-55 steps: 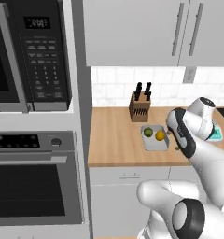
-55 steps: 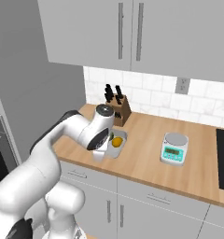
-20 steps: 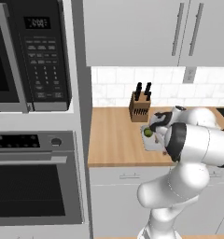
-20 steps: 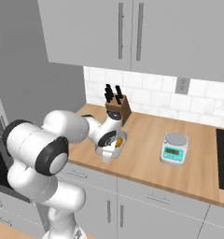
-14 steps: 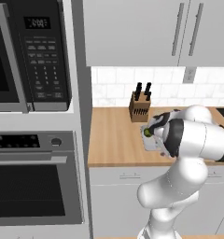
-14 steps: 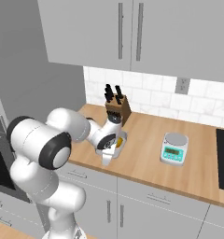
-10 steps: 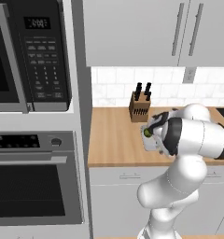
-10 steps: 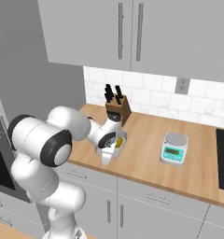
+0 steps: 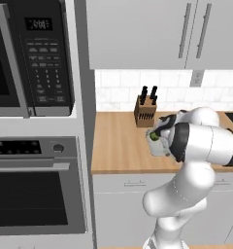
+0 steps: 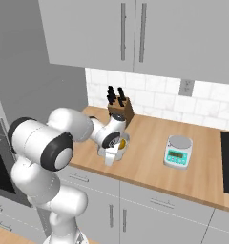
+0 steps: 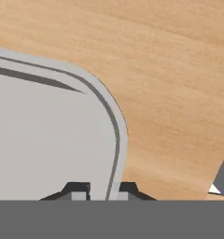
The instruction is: Take the meat container that has the fish and place it on the second highest rack of the freezer. Then take the vegetable container that has the lemon and lime and place it on the highest rack of the freezer.
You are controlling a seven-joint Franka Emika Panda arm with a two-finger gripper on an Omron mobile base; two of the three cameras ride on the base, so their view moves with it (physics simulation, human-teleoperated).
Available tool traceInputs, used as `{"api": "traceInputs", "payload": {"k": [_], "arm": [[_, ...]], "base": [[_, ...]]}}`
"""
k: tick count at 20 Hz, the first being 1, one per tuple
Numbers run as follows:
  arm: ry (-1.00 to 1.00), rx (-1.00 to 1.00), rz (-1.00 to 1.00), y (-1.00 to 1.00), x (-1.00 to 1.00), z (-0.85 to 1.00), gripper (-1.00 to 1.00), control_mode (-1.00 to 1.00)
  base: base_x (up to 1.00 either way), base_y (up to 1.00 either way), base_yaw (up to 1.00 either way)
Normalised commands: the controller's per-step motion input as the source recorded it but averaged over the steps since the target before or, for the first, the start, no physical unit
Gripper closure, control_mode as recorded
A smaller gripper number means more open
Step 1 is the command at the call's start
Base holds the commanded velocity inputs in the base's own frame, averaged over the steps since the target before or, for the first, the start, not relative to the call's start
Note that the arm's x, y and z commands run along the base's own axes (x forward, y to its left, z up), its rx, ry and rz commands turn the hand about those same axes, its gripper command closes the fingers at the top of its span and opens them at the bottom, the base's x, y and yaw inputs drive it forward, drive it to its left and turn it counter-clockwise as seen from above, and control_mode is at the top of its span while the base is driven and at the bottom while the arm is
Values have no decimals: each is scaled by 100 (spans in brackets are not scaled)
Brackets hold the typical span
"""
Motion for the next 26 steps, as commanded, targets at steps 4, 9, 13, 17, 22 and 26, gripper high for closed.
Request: {"api": "traceInputs", "payload": {"k": [4,9,13,17,22,26], "arm": [[-21,0,0,6,-21,1,100,-100],[-2,0,0,5,-13,27,100,-100],[-4,-1,0,5,-24,47,100,-100],[-4,0,0,0,-36,71,100,-100],[-7,0,0,5,-46,90,100,-100],[-10,-3,-1,16,-42,97,100,-100]], "base": [[0,0,0],[0,0,0],[0,0,0],[0,0,0],[0,0,0],[0,0,0]]}}
